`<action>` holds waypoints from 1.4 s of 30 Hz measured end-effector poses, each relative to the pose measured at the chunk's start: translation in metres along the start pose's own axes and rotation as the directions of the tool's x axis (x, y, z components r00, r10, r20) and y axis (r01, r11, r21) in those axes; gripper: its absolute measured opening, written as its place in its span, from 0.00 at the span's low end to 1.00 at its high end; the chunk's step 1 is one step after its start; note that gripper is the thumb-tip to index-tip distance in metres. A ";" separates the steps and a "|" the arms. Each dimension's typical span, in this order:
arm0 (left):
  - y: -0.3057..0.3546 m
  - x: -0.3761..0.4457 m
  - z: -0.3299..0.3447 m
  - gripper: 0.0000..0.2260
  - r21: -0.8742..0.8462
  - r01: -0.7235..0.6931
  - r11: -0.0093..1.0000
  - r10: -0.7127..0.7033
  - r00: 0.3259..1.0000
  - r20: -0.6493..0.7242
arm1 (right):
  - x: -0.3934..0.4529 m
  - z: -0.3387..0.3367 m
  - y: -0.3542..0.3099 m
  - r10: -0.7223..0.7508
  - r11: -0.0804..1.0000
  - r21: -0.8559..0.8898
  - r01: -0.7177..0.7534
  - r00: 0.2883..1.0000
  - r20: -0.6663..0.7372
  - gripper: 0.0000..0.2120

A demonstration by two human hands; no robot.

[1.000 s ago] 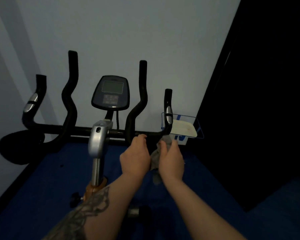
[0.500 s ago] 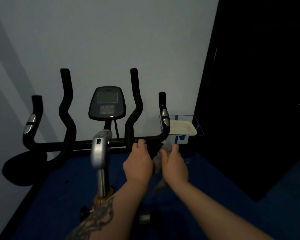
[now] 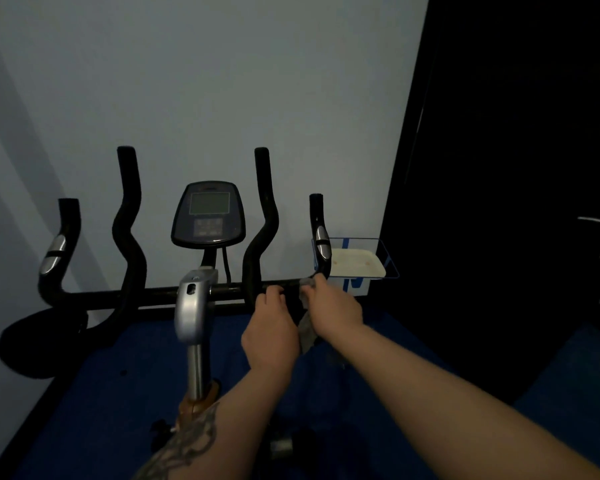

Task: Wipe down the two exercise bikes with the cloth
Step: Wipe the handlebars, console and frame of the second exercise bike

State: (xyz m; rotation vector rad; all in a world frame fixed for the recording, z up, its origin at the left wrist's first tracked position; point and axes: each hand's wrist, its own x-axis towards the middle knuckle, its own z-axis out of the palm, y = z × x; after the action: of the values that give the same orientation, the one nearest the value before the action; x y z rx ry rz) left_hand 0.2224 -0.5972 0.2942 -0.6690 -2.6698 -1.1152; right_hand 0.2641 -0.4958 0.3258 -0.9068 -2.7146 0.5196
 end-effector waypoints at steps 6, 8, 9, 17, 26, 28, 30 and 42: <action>-0.010 -0.005 0.002 0.14 -0.299 0.034 0.954 -0.025 0.999 0.034 | -0.029 0.010 0.017 -0.030 0.994 0.102 0.032 0.999 -0.015 0.13; -0.014 -0.008 0.004 0.15 -0.426 0.074 0.902 -0.049 0.996 0.069 | -0.017 0.004 0.017 -0.044 0.999 -0.004 0.044 0.998 0.054 0.15; -0.015 -0.011 0.005 0.15 -0.481 0.086 0.872 -0.052 0.995 0.083 | -0.010 0.002 0.015 -0.044 0.998 -0.044 0.047 0.996 0.073 0.15; -0.019 -0.019 0.011 0.15 -0.514 0.069 0.855 -0.046 0.997 0.058 | -0.032 0.016 0.021 -0.069 0.991 0.110 0.076 0.996 -0.059 0.12; -0.012 -0.021 0.012 0.15 -0.544 0.091 0.834 -0.092 0.995 0.025 | -0.015 0.011 0.020 -0.108 0.990 -0.091 0.104 0.993 -0.044 0.14; -0.013 -0.020 0.010 0.16 -0.556 0.098 0.826 -0.083 0.995 0.051 | -0.023 0.012 0.026 -0.143 0.987 -0.083 0.139 0.989 -0.044 0.13; -0.010 -0.021 0.009 0.16 -0.564 0.101 0.819 -0.090 0.995 0.048 | -0.011 0.004 0.028 -0.196 0.960 -0.197 0.198 0.980 0.026 0.14; -0.009 -0.021 0.017 0.14 -0.533 0.074 0.843 -0.110 0.993 -0.036 | -0.002 0.004 0.035 -0.300 0.936 -0.159 0.313 0.949 0.100 0.15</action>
State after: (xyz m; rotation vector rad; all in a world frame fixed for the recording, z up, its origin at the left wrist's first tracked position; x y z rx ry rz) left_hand 0.2368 -0.5977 0.2695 -0.5663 -2.3532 -1.9018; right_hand 0.2829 -0.4724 0.3080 -0.4881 -2.9286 0.2610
